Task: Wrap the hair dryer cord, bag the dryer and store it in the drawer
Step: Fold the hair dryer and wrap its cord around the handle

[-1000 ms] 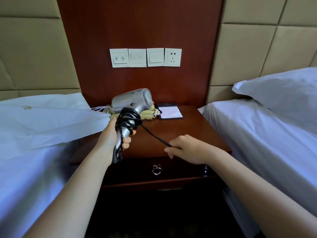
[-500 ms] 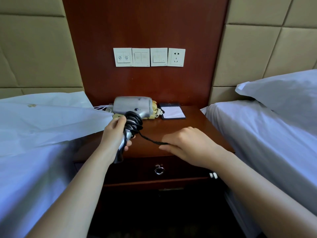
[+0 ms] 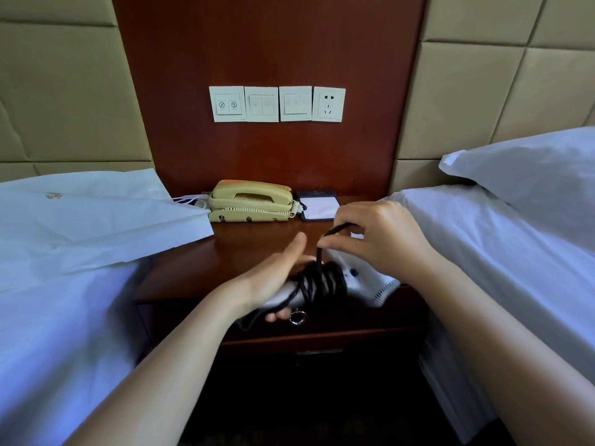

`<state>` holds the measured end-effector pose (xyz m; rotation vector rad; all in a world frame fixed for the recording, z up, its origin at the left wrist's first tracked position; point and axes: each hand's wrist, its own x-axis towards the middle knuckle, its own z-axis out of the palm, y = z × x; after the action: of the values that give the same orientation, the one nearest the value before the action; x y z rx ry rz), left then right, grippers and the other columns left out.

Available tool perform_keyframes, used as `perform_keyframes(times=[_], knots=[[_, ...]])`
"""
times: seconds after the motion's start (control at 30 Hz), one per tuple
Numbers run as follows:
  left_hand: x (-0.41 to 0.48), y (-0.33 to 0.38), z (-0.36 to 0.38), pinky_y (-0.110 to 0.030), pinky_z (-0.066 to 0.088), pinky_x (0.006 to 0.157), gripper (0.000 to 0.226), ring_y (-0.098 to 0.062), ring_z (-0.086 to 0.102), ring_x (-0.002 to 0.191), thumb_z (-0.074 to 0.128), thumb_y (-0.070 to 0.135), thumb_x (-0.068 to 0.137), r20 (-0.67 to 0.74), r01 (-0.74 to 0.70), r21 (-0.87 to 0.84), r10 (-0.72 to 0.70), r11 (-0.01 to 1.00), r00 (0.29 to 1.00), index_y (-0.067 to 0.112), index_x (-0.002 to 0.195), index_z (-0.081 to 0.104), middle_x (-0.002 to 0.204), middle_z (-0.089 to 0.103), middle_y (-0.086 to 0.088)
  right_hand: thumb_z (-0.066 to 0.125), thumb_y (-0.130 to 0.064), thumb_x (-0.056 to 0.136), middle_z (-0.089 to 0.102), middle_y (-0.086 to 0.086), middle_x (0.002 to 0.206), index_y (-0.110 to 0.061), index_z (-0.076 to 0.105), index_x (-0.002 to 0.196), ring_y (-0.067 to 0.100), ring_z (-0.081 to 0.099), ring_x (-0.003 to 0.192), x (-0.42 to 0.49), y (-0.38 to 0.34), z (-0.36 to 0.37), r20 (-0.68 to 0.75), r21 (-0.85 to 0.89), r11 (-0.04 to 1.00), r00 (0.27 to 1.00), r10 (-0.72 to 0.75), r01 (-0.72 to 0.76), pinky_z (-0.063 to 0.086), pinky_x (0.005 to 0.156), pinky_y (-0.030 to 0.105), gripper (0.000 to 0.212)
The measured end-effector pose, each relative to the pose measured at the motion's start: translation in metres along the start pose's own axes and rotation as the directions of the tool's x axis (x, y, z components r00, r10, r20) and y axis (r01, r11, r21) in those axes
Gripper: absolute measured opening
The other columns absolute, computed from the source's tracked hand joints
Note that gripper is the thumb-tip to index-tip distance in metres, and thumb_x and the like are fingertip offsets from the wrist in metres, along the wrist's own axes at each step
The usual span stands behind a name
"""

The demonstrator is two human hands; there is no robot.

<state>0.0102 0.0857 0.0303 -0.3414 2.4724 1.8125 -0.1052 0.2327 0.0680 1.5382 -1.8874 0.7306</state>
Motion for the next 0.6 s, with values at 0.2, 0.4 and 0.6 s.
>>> perform_keyframes(times=[0.2,0.4,0.6], knots=[[-0.001,0.001,0.011,-0.017,0.031,0.032,0.054,-0.015,0.038,0.037,0.053,0.059,0.076,0.221,-0.031,0.084,0.011,0.996,0.975,0.02,0.113,0.061,0.062,0.045,-0.013,0.065,-0.064,0.065,0.047,-0.008,0.05,-0.02,0.053,0.058,0.01,0.043,0.05,-0.004,0.008,-0.008,0.121,0.023,0.982,0.976,0.181,-0.185,0.04,0.05,0.036,0.046],[0.003,-0.001,0.012,-0.019,0.034,0.034,0.029,-0.014,0.045,0.037,0.056,0.044,0.09,0.224,-0.033,0.193,-0.011,0.981,0.975,0.029,0.115,0.059,0.065,0.053,-0.011,0.065,-0.065,0.066,0.049,-0.008,0.052,-0.023,0.054,0.06,0.015,0.049,0.055,-0.005,0.005,-0.007,0.19,-0.034,0.984,0.965,0.179,-0.176,0.032,0.05,0.03,0.044],[0.007,-0.004,0.017,-0.016,0.031,0.033,0.041,-0.015,0.042,0.034,0.052,0.038,0.09,0.214,0.04,0.204,-0.085,0.978,0.973,0.01,0.12,0.053,0.067,0.055,-0.015,0.064,-0.06,0.072,0.051,-0.006,0.056,-0.022,0.055,0.065,0.011,0.046,0.057,-0.007,0.011,-0.002,0.299,-0.058,0.966,0.918,0.259,-0.253,0.03,0.051,0.025,0.039]])
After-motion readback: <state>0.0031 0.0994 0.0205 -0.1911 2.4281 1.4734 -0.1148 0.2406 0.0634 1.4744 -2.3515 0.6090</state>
